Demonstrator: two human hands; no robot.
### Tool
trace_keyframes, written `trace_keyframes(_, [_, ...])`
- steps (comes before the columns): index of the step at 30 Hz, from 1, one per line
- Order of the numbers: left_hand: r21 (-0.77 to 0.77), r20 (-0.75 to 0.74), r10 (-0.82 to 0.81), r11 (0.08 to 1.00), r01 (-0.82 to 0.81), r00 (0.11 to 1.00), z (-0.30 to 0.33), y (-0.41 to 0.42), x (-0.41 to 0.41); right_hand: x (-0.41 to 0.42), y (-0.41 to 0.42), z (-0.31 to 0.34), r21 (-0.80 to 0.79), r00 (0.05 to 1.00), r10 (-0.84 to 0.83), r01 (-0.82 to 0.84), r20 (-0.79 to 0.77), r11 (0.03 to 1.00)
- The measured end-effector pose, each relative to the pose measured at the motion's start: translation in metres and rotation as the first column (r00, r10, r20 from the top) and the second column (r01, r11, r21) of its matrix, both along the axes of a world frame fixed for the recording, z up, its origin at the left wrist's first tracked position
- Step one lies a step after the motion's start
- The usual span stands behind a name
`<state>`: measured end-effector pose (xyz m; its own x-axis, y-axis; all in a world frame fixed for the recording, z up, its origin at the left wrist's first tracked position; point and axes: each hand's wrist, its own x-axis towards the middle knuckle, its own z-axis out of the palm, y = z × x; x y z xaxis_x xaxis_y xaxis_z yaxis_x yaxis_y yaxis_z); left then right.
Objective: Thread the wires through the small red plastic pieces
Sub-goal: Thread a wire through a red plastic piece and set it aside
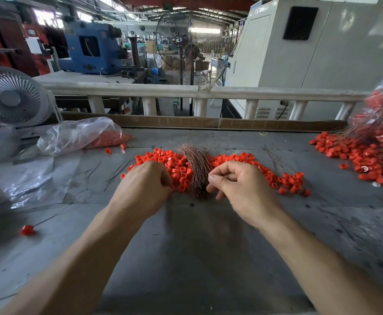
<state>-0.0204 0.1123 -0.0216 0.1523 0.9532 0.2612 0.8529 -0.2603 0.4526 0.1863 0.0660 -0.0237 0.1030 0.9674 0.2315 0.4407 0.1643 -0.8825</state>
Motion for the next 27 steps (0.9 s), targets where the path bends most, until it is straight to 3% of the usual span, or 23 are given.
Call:
trace_keyframes(3, [-0.024,0.075,-0.05,0.998,0.052,0.996,-0.002,0.001,0.003,0.0,-0.001,0.001,0.016,1.0,0.007,-0.007,0.0,1.0])
trace_keyframes(6, [-0.04,0.309,-0.111,0.991,0.129,0.944,0.0,-0.001,0.008,0.0,-0.003,0.003,0.051,0.996,0.039,-0.035,-0.081,0.998])
trace_keyframes(9, [-0.095,0.662,-0.144,0.957,0.274,0.735,0.006,-0.005,0.014,-0.002,-0.004,0.007,0.093,0.968,0.103,-0.083,-0.23,0.992])
trace_keyframes(12, [-0.126,0.854,-0.118,0.898,0.421,0.507,0.01,-0.01,0.019,-0.004,-0.007,0.01,0.132,0.94,0.141,-0.104,-0.309,0.986])
trace_keyframes(14, [-0.132,0.907,-0.089,0.868,0.479,0.412,0.012,-0.011,0.021,-0.004,-0.008,0.011,0.158,0.937,0.147,-0.101,-0.317,0.982])
trace_keyframes(22, [-0.054,0.972,-0.087,0.822,0.567,0.218,0.015,-0.017,0.023,-0.003,-0.009,0.016,0.251,0.917,0.223,-0.142,-0.33,0.957])
trace_keyframes(27, [-0.043,0.979,-0.092,0.784,0.619,0.184,0.017,-0.019,0.025,-0.004,-0.011,0.019,0.274,0.905,0.251,-0.159,-0.343,0.949])
